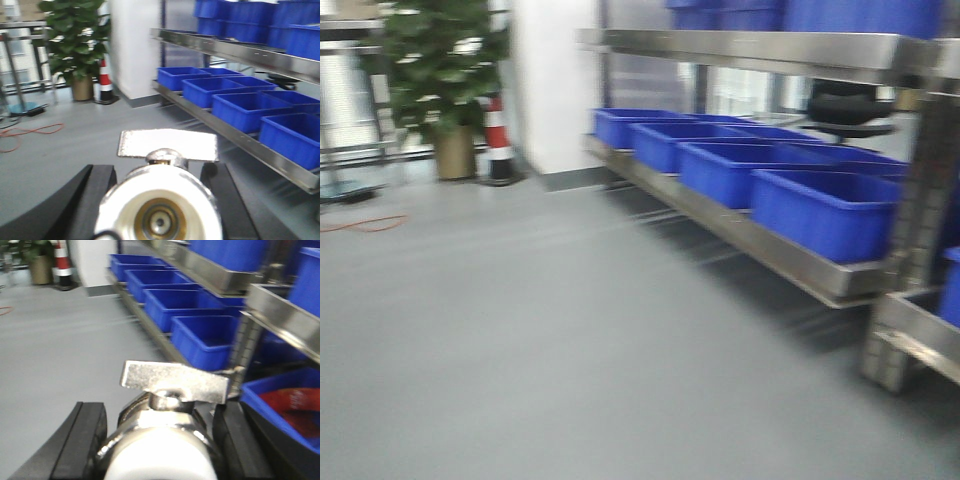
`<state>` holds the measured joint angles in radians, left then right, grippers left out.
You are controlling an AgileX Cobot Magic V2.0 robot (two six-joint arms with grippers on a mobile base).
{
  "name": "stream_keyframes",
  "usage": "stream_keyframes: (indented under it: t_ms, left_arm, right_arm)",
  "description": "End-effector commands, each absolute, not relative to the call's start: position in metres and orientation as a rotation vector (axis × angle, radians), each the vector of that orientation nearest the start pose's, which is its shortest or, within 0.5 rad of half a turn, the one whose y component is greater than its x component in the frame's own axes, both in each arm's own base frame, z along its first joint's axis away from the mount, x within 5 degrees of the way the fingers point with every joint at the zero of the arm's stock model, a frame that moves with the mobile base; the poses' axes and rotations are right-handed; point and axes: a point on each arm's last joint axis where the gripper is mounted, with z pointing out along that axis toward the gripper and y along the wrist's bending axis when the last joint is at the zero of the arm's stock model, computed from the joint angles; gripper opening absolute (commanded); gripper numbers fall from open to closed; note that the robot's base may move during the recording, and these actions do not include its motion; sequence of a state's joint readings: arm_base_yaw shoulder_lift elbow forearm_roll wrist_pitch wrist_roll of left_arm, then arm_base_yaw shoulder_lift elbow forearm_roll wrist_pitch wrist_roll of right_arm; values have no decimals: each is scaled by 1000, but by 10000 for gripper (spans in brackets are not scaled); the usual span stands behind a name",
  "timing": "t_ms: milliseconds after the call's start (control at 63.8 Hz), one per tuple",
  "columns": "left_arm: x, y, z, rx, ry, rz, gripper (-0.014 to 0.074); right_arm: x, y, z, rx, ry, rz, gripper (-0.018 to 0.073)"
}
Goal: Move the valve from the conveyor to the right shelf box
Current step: 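Carry the valve in the right gripper to the shelf of blue bins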
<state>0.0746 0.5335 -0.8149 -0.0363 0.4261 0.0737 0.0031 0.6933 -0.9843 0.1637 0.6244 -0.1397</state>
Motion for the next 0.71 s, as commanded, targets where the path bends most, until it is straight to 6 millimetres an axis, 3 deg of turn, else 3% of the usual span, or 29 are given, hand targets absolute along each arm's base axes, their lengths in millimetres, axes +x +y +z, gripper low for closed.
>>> stream_keyframes:
  t_ms: [0, 690]
  left_arm:
    - [91, 5, 413, -24, 1560, 67, -111]
    - [91, 5, 413, -24, 1560, 67, -111]
  right_arm:
    - [118, 8, 436, -71, 1716, 69, -154]
    - [118, 8, 436, -71, 1716, 69, -154]
